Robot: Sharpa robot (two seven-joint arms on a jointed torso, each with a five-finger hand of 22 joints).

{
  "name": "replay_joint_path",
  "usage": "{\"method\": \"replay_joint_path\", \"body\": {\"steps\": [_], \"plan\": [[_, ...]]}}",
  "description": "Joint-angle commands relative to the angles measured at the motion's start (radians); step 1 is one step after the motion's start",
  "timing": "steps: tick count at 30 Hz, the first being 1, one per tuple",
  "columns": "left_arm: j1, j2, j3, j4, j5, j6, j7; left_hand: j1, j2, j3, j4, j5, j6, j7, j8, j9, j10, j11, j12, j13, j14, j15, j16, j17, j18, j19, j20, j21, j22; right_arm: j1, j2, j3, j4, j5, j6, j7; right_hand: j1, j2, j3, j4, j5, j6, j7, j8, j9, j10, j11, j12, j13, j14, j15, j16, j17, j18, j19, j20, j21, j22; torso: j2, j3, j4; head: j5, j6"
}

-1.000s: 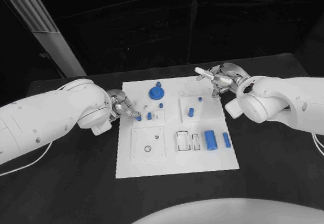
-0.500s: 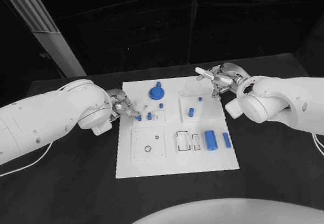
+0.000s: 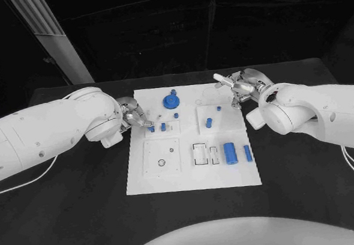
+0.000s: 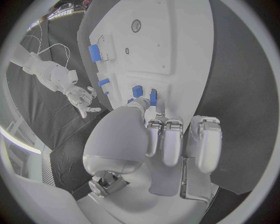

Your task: Assemble the parts on the task board

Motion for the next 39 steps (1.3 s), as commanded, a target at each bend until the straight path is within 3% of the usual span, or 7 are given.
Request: {"method": "replay_joint_path", "body": {"steps": [1,7,29,39], "plan": [[-0.001,0.001,0.000,0.004,0.001,0.012,0.010,0.003,-0.006,-0.005,-0.002,-0.007,-0.005,-0.005,0.005,-0.001,0.104,0.002,0.001,0.263,0.107,-0.003,0.003,0.263,-0.006,0.106,-0.004,0.004,0.263,0.002,0.000,0.000,0.000,-0.002,-0.005,0.011,0.007,0.005,-0.007,0.000,0.006,0.001,0.020,0.004,-0.001,0.104,-0.007,0.003,0.260,0.106,-0.005,0.002,0.263,0.009,-0.001,-0.006,-0.005,0.075,0.000,-0.0001,-0.0003,0.000,-0.001],[-0.001,0.002,0.000,0.003,0.001,0.022,0.002,-0.015,-0.014,-0.026,0.018,-0.015,-0.012,-0.001,0.002,-0.006,0.104,0.005,0.001,0.263,0.107,0.001,0.003,0.263,-0.006,0.106,-0.003,0.004,0.263,0.002,0.000,0.000,0.001,-0.002,-0.004,0.011,0.007,0.005,-0.007,0.000,0.006,0.001,0.020,0.004,-0.001,0.104,-0.007,0.003,0.260,0.106,-0.005,0.002,0.263,0.009,-0.001,-0.006,-0.005,0.075,0.000,0.0000,-0.0005,0.000,-0.001],[-0.001,0.003,0.000,0.002,0.001,0.028,-0.003,-0.078,-0.015,-0.091,0.022,-0.072,-0.022,0.009,-0.008,-0.031,0.104,0.014,0.001,0.263,0.107,0.014,0.003,0.263,-0.006,0.106,0.007,0.004,0.263,0.002,-0.001,0.000,0.002,-0.002,-0.005,0.010,0.008,0.005,-0.007,0.000,0.007,0.001,0.019,0.005,-0.001,0.104,-0.007,0.003,0.260,0.106,-0.005,0.002,0.263,0.009,0.000,-0.006,-0.004,0.076,0.000,0.0002,-0.0003,-0.002,-0.004],[-0.001,0.002,0.000,0.003,0.001,0.035,-0.005,-0.139,-0.036,-0.149,0.022,-0.076,-0.022,0.014,-0.010,-0.047,0.104,0.020,0.001,0.263,0.107,0.020,0.003,0.263,-0.006,0.106,0.014,0.004,0.263,0.002,-0.001,0.000,0.002,-0.002,-0.004,0.010,0.008,0.005,-0.007,0.000,0.007,0.001,0.019,0.005,-0.001,0.104,-0.007,0.003,0.260,0.106,-0.005,0.002,0.263,0.009,0.000,-0.006,-0.004,0.076,-0.001,-0.0001,-0.0006,-0.002,-0.004]]}}
